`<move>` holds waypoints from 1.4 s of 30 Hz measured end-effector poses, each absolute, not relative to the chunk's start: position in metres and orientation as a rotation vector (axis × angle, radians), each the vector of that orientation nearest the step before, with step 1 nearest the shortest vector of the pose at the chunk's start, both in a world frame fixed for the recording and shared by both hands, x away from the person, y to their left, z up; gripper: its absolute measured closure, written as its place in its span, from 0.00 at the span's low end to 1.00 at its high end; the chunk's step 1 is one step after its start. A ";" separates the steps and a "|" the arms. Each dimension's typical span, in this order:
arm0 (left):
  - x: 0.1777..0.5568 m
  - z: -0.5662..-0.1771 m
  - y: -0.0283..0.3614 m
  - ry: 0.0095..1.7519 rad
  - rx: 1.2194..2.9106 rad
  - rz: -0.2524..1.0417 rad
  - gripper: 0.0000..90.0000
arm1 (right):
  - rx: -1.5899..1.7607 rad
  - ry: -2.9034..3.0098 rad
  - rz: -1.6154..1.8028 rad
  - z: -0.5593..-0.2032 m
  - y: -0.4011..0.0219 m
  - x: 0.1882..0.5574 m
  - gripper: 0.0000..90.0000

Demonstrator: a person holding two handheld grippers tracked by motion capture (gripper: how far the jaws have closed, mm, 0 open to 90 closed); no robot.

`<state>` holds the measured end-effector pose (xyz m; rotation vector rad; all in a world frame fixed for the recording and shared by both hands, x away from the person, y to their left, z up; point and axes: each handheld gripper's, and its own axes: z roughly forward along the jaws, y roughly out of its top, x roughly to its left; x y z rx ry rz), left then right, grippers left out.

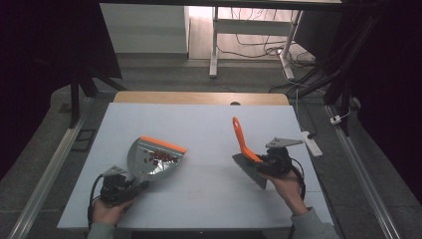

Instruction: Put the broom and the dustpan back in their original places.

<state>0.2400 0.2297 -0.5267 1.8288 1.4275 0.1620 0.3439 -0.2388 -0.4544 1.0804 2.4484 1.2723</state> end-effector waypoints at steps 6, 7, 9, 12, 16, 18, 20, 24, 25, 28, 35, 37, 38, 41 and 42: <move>0.240 -0.527 0.231 1.484 1.782 0.186 0.68 | 1.103 2.452 1.274 -0.459 -0.246 0.340 0.78; 0.240 -0.528 0.232 1.499 1.770 0.189 0.68 | 1.104 2.453 1.276 -0.459 -0.247 0.339 0.78; 0.240 -0.528 0.233 1.527 1.754 0.196 0.68 | 1.116 2.452 1.280 -0.459 -0.248 0.338 0.78; 0.241 -0.529 0.235 1.567 1.731 0.206 0.68 | 1.115 2.453 1.281 -0.460 -0.248 0.336 0.78; 0.242 -0.531 0.237 1.611 1.705 0.221 0.68 | 1.129 2.460 1.274 -0.463 -0.249 0.335 0.78; 0.242 -0.531 0.238 1.626 1.690 0.227 0.68 | 1.139 2.463 1.268 -0.464 -0.249 0.334 0.78; 0.243 -0.532 0.239 1.641 1.680 0.233 0.68 | 1.142 2.471 1.266 -0.466 -0.248 0.334 0.78; 0.246 -0.535 0.241 1.670 1.662 0.227 0.68 | 1.146 2.482 1.261 -0.469 -0.246 0.334 0.78; 0.246 -0.535 0.241 1.672 1.663 0.226 0.68 | 1.151 2.482 1.256 -0.470 -0.246 0.334 0.78; 0.247 -0.536 0.241 1.680 1.663 0.220 0.68 | 1.179 2.485 1.249 -0.473 -0.248 0.336 0.78; 0.248 -0.538 0.241 1.697 1.670 0.219 0.68 | 1.249 2.489 1.166 -0.487 -0.255 0.345 0.78; 0.249 -0.538 0.241 1.699 1.669 0.219 0.68 | 1.251 2.485 1.158 -0.488 -0.257 0.347 0.78; 0.249 -0.539 0.241 1.701 1.669 0.218 0.68 | 1.250 2.481 1.154 -0.489 -0.258 0.348 0.78; 0.250 -0.540 0.241 1.703 1.673 0.208 0.68 | 1.234 2.482 1.110 -0.491 -0.260 0.351 0.76; 0.250 -0.540 0.241 1.704 1.674 0.206 0.68 | 1.225 2.482 1.094 -0.492 -0.261 0.352 0.74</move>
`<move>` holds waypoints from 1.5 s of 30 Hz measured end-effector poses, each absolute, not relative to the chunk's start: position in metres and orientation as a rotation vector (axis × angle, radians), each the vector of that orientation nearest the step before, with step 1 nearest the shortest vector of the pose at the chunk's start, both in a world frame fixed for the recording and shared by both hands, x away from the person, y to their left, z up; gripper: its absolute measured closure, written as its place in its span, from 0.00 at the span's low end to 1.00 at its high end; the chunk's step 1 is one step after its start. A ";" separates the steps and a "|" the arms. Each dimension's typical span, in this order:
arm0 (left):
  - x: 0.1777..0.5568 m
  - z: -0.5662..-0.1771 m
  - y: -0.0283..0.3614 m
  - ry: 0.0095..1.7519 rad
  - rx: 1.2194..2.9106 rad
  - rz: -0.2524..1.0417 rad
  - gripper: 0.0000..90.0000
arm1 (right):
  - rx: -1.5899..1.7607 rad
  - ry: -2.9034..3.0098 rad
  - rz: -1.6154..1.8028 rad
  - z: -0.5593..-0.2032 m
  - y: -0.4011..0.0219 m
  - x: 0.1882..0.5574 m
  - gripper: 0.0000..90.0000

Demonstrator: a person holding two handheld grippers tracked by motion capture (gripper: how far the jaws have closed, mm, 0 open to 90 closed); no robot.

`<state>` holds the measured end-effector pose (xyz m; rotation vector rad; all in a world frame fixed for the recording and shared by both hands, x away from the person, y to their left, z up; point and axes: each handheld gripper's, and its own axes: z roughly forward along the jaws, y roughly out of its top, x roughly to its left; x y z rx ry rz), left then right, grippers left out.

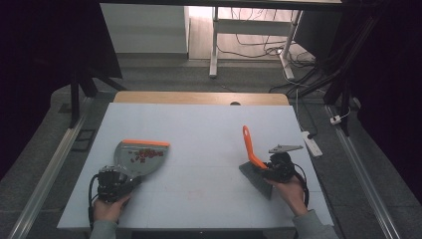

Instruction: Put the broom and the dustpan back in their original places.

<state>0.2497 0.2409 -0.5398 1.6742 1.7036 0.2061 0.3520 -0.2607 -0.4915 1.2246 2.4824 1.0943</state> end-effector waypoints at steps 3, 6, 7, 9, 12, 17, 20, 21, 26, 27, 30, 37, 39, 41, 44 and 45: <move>0.250 -0.540 0.240 1.706 1.676 0.204 0.68 | 1.224 2.493 1.059 -0.493 -0.263 0.356 0.70; 0.250 -0.540 0.240 1.709 1.676 0.203 0.68 | 1.214 2.494 1.004 -0.496 -0.265 0.360 0.63; 0.250 -0.540 0.240 1.709 1.678 0.202 0.68 | 1.210 2.494 0.982 -0.496 -0.265 0.361 0.62; 0.250 -0.540 0.240 1.708 1.680 0.202 0.68 | 1.210 2.502 0.975 -0.498 -0.265 0.363 0.60; 0.250 -0.540 0.240 1.708 1.684 0.205 0.68 | 1.198 2.509 0.935 -0.498 -0.265 0.366 0.55; 0.251 -0.541 0.240 1.706 1.684 0.204 0.68 | 1.218 2.518 0.896 -0.502 -0.268 0.372 0.51; 0.251 -0.541 0.240 1.704 1.683 0.202 0.67 | 1.231 2.523 0.884 -0.503 -0.268 0.373 0.49; 0.251 -0.541 0.240 1.702 1.681 0.200 0.67 | 1.231 2.524 0.881 -0.503 -0.268 0.374 0.48; 0.251 -0.541 0.240 1.695 1.675 0.204 0.55 | 1.201 2.508 0.840 -0.502 -0.267 0.373 0.47; 0.250 -0.540 0.240 1.695 1.675 0.209 0.51 | 1.194 2.508 0.832 -0.502 -0.266 0.373 0.46; 0.249 -0.538 0.239 1.686 1.688 0.228 0.36 | 1.196 2.508 0.833 -0.502 -0.266 0.373 0.46; 0.240 -0.526 0.241 1.631 1.737 0.298 0.28 | 1.175 2.464 0.925 -0.493 -0.271 0.367 0.46; 0.237 -0.518 0.242 1.591 1.786 0.333 0.30 | 1.147 2.468 0.959 -0.490 -0.272 0.363 0.46; 0.234 -0.512 0.242 1.536 1.822 0.369 0.31 | 1.101 2.474 0.982 -0.488 -0.274 0.360 0.46; 0.234 -0.508 0.241 1.453 1.850 0.375 0.32 | 1.051 2.482 1.017 -0.487 -0.275 0.354 0.47; 0.235 -0.508 0.241 1.417 1.860 0.362 0.32 | 1.033 2.482 1.030 -0.486 -0.276 0.352 0.47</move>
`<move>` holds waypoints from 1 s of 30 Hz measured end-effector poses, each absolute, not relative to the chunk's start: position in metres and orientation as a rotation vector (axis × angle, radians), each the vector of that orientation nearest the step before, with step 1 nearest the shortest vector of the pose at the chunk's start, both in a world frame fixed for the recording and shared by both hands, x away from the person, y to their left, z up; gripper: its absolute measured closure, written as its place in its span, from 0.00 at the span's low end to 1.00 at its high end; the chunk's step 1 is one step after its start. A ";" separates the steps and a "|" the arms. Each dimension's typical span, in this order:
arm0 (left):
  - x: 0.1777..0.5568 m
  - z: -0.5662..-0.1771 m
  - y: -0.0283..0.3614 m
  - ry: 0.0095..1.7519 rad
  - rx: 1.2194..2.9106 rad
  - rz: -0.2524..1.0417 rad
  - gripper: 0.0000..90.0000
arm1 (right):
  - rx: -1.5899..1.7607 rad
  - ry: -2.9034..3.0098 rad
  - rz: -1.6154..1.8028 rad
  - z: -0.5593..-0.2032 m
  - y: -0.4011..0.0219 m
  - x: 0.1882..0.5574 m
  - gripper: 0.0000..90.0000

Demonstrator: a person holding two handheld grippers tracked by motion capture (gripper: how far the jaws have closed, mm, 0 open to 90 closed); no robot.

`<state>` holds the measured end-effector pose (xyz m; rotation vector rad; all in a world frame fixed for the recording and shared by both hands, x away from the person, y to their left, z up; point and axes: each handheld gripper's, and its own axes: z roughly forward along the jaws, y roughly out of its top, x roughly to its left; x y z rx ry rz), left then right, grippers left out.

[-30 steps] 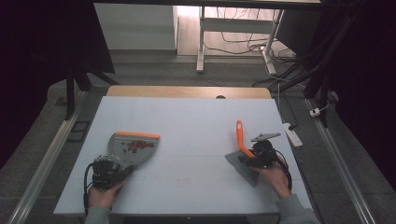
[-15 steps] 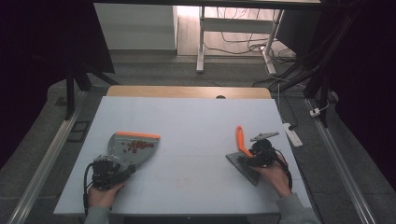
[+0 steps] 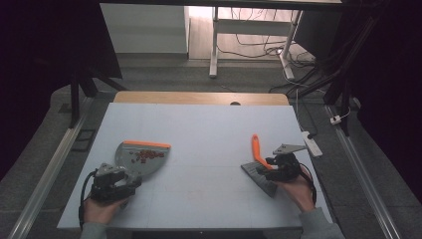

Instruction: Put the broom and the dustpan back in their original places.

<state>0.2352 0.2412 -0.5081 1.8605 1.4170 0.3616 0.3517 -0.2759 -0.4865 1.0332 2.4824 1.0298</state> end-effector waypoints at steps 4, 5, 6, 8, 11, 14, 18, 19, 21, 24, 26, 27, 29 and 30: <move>0.240 -0.508 0.238 1.320 1.887 0.345 0.32 | 0.955 2.493 1.064 -0.487 -0.276 0.342 0.47; 0.240 -0.508 0.237 1.303 1.889 0.344 0.32 | 0.934 2.494 1.068 -0.487 -0.277 0.339 0.47; 0.241 -0.508 0.237 1.285 1.892 0.340 0.32 | 0.921 2.496 1.073 -0.488 -0.277 0.337 0.48; 0.242 -0.507 0.236 1.246 1.901 0.329 0.32 | 0.903 2.495 1.088 -0.489 -0.279 0.333 0.48; 0.244 -0.507 0.235 1.209 1.922 0.317 0.32 | 0.880 2.497 1.099 -0.491 -0.280 0.329 0.48; 0.246 -0.508 0.233 1.196 1.932 0.313 0.32 | 0.861 2.503 1.106 -0.493 -0.279 0.327 0.48; 0.248 -0.510 0.233 1.212 1.944 0.295 0.32 | 0.837 2.506 1.108 -0.494 -0.277 0.325 0.48; 0.248 -0.510 0.233 1.212 1.945 0.292 0.32 | 0.832 2.505 1.111 -0.494 -0.277 0.324 0.48; 0.248 -0.510 0.233 1.211 1.945 0.291 0.32 | 0.827 2.501 1.116 -0.493 -0.277 0.324 0.48; 0.248 -0.509 0.233 1.210 1.943 0.288 0.33 | 0.825 2.497 1.120 -0.493 -0.277 0.324 0.48; 0.248 -0.510 0.232 1.208 1.944 0.282 0.33 | 0.825 2.495 1.119 -0.493 -0.278 0.324 0.48; 0.248 -0.510 0.232 1.206 1.947 0.281 0.33 | 0.826 2.494 1.120 -0.493 -0.278 0.324 0.48; 0.248 -0.510 0.232 1.207 1.948 0.283 0.33 | 0.825 2.493 1.115 -0.493 -0.278 0.324 0.48; 0.248 -0.510 0.232 1.213 1.947 0.286 0.33 | 0.825 2.493 1.117 -0.493 -0.278 0.324 0.48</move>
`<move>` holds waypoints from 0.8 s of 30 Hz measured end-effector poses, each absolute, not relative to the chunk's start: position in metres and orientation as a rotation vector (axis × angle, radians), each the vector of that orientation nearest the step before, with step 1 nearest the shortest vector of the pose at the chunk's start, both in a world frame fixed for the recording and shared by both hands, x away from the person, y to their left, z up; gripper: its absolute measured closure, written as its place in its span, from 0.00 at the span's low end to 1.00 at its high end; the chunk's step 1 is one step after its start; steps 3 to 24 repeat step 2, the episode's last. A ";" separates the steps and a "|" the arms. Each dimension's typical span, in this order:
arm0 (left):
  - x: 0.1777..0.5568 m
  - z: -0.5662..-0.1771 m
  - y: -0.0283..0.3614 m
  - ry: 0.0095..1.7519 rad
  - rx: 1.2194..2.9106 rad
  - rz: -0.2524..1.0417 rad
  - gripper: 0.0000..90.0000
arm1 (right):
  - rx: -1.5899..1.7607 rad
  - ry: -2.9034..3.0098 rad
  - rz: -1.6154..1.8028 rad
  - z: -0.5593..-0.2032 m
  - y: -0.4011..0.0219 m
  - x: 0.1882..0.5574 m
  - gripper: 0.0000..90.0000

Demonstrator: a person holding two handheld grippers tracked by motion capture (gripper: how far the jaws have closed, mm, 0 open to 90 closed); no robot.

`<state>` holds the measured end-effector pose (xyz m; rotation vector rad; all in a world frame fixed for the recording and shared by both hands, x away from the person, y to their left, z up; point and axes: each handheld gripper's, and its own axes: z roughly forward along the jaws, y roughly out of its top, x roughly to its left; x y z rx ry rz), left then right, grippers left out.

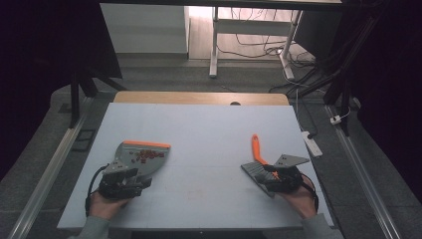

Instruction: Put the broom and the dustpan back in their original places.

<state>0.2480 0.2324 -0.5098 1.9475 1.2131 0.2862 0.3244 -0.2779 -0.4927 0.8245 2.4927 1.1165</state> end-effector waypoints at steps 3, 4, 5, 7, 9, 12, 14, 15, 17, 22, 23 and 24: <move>0.248 -0.510 0.233 1.224 1.940 0.290 0.33 | 0.823 2.491 1.118 -0.492 -0.278 0.324 0.48; 0.248 -0.510 0.233 1.224 1.940 0.290 0.33 | 0.823 2.491 1.118 -0.492 -0.278 0.324 0.48; 0.248 -0.510 0.233 1.224 1.940 0.290 0.33 | 0.823 2.491 1.118 -0.492 -0.278 0.324 0.48; 0.248 -0.510 0.233 1.224 1.940 0.290 0.33 | 0.823 2.491 1.118 -0.492 -0.278 0.324 0.48; 0.248 -0.510 0.233 1.224 1.940 0.290 0.33 | 0.823 2.491 1.118 -0.492 -0.278 0.324 0.48; 0.248 -0.510 0.233 1.224 1.940 0.290 0.33 | 0.823 2.491 1.118 -0.492 -0.278 0.324 0.48; 0.248 -0.510 0.233 1.224 1.940 0.290 0.33 | 0.823 2.491 1.118 -0.492 -0.278 0.324 0.48; 0.248 -0.510 0.233 1.224 1.940 0.290 0.33 | 0.823 2.491 1.118 -0.492 -0.278 0.324 0.48; 0.248 -0.510 0.233 1.224 1.940 0.290 0.33 | 0.823 2.491 1.118 -0.492 -0.278 0.324 0.48; 0.248 -0.510 0.233 1.224 1.940 0.290 0.33 | 0.823 2.491 1.118 -0.492 -0.278 0.324 0.48; 0.248 -0.510 0.233 1.224 1.940 0.290 0.33 | 0.823 2.491 1.118 -0.492 -0.278 0.324 0.48; 0.248 -0.510 0.233 1.224 1.940 0.290 0.33 | 0.823 2.491 1.118 -0.492 -0.278 0.324 0.48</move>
